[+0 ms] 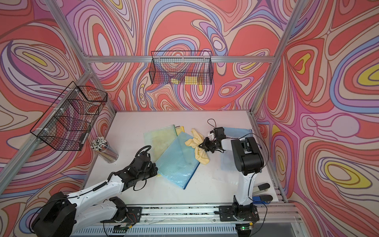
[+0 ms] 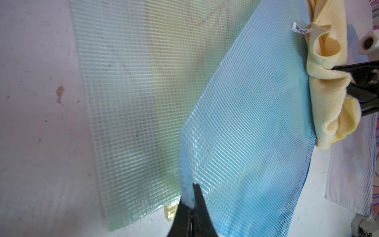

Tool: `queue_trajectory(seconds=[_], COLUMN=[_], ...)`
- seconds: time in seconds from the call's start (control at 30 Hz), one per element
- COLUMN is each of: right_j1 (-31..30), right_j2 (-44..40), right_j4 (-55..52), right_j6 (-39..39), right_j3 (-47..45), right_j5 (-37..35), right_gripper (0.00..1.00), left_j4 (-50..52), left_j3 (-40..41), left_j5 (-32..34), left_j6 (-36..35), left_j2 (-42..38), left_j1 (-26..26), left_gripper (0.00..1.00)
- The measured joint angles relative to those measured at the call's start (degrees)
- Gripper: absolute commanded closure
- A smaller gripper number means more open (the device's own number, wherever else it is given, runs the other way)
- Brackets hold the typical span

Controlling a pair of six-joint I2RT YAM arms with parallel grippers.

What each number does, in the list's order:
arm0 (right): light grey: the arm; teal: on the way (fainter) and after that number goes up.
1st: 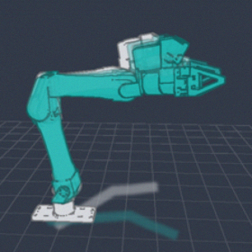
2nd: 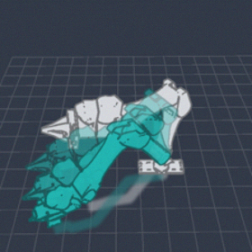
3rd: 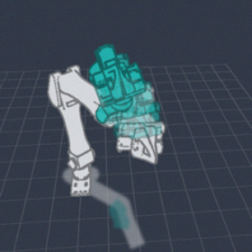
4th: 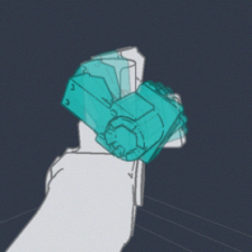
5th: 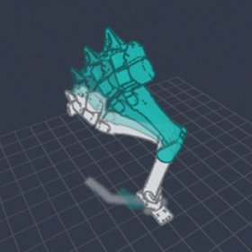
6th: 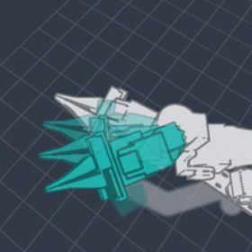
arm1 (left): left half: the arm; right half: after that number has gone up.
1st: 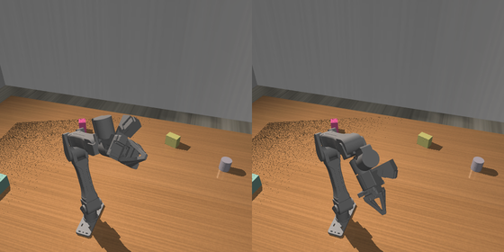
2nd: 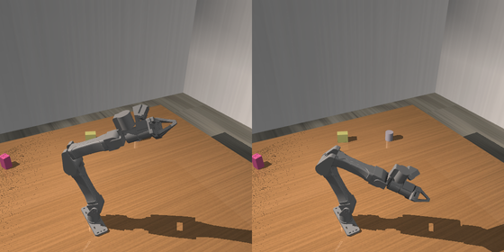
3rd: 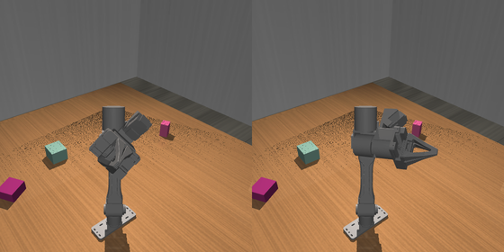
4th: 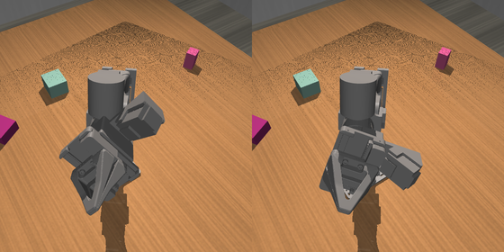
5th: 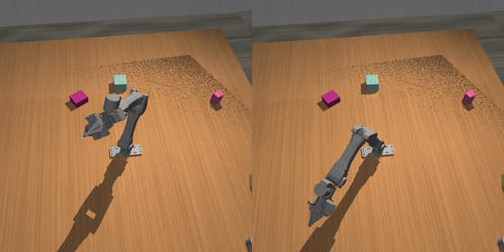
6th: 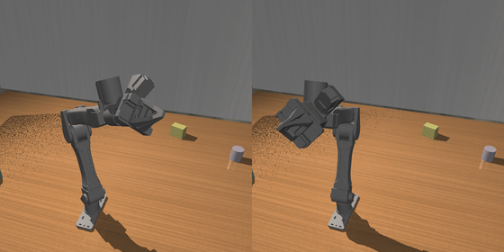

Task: Wipe the document bag
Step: Wipe the dirt from the document bag.

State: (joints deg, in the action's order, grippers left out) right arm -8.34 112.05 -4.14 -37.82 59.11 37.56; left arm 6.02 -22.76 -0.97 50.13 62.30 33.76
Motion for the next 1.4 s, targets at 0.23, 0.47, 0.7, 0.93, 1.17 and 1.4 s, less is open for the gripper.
queue_trajectory(seconds=[0.23, 0.47, 0.7, 0.93, 1.17, 1.4], right_j1=[-10.19, -28.89, -29.73, -22.4, -7.19, -3.15], right_j2=[-4.39, -5.46, -0.37, -1.75, -5.2, -9.57], right_j4=[-3.78, -3.67, 1.88, 8.11, 4.79, -4.63], right_j6=[-0.52, -3.21, -6.21, -6.36, -2.73, 0.02], right_j3=[-0.87, 1.11, -1.55, -7.34, -10.19, -8.79], right_j5=[-2.97, -2.49, -0.17, 3.41, 3.72, -0.79], right_gripper=[1.0, 1.0, 1.0, 1.0, 1.0, 1.0], left_j4=[1.16, 1.18, 1.18, 1.31, 1.07, 1.73], left_j3=[0.0, -0.04, -0.09, -0.31, -0.83, -0.83], left_j5=[0.59, 0.55, 0.52, 0.5, 0.13, 0.63], left_j6=[0.0, -0.02, -0.02, -0.46, -0.61, -0.66], left_j2=[0.83, 3.8, 3.91, 3.87, 3.34, 3.02], left_j1=[0.0, 0.0, 0.0, 0.0, 0.02, 0.0], left_gripper=[1.0, 1.0, 1.0, 1.0, 1.0, 1.0])
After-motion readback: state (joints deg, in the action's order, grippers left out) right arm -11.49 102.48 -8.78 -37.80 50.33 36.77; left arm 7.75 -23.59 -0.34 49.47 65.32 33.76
